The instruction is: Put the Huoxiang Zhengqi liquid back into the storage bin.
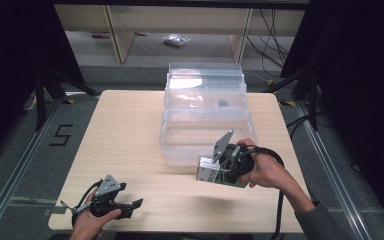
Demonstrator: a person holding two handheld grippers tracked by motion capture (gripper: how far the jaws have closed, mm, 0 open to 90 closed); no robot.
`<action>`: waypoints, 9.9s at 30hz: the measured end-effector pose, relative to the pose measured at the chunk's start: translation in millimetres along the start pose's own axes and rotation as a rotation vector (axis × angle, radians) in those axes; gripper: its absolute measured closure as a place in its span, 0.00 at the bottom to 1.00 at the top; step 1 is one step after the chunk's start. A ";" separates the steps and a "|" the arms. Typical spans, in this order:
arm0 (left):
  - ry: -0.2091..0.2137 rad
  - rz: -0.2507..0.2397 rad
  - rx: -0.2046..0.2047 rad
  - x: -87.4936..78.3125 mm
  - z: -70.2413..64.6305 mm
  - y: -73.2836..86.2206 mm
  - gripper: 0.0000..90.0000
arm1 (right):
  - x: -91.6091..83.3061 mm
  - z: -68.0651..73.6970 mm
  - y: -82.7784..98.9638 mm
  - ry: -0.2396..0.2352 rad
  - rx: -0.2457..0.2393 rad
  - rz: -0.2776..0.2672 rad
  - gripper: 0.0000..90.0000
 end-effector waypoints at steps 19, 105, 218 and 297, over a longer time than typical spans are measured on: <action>-0.003 0.010 0.009 -0.8 1.2 0.9 0.17 | -35.2 -36.0 -34.4 0.016 0.000 0.007 0.72; -0.010 0.001 -0.007 -0.4 0.9 0.4 0.17 | 62.1 -147.6 62.5 -0.079 0.047 0.111 0.71; -0.027 0.007 0.011 -3.3 2.9 -1.2 0.17 | -6.2 -66.5 39.5 0.340 0.535 -0.425 0.19; -0.025 -0.014 0.016 -10.6 -3.3 -4.6 0.17 | 36.1 33.0 95.2 0.332 0.655 -0.528 0.18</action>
Point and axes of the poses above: each handheld gripper's, and its own axes: x roughly forward along the jaws, y roughly out of its underside, z roughly to its left, the point moved 10 cm from there along x, roughly forward along the jaws, and after that the axes turned 14 degrees about -z, right-handed, at the moved point
